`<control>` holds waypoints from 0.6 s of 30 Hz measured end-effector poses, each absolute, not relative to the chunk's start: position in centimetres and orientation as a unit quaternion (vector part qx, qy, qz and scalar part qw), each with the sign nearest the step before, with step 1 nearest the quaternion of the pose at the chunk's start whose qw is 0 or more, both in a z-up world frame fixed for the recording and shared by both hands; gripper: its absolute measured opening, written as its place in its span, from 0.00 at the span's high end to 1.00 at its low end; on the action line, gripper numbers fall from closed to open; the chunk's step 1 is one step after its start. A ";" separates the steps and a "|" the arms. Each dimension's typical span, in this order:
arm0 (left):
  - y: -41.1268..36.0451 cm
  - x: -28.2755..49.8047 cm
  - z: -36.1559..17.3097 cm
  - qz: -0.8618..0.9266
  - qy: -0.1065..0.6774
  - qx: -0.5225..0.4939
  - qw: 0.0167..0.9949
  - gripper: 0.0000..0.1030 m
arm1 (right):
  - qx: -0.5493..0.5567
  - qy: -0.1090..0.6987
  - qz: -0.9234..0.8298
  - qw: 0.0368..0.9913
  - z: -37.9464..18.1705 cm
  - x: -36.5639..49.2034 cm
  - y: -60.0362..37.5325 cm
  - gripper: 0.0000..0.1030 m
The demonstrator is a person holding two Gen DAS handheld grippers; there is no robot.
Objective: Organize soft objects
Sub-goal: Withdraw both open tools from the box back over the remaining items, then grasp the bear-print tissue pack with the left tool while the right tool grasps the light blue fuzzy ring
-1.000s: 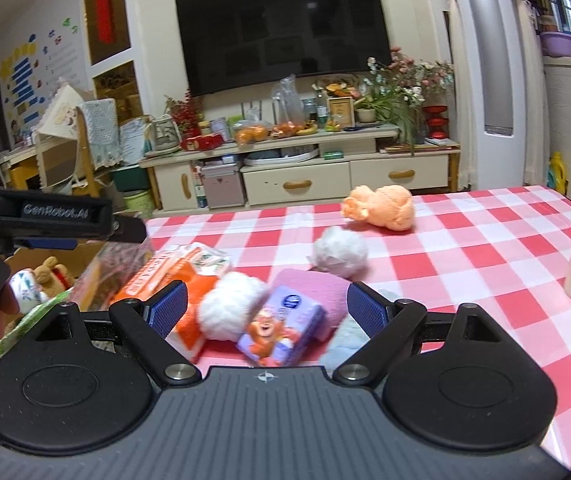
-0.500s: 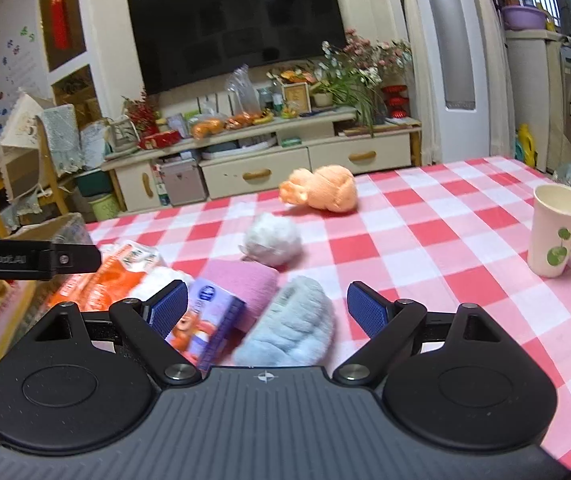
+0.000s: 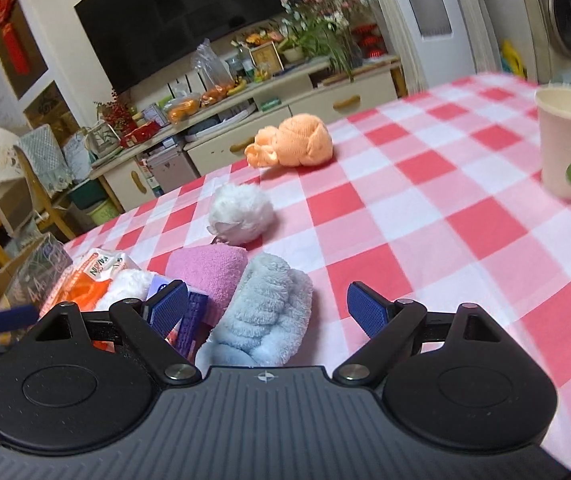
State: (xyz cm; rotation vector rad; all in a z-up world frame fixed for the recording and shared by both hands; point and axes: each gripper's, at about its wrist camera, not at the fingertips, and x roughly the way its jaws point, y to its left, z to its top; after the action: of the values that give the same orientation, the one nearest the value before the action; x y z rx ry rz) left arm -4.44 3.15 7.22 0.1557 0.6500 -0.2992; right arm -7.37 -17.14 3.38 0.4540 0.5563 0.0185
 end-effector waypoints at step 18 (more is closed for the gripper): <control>0.6 -1.8 3.9 -0.139 0.374 0.073 0.914 0.20 | 0.184 0.310 0.004 0.933 2.4 -4.4 -18.3 0.53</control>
State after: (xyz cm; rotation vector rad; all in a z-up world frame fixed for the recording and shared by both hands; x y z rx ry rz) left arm -1.83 0.62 3.91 0.1504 0.7707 -0.2866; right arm -4.42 -18.31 2.44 0.3767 0.6349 0.0090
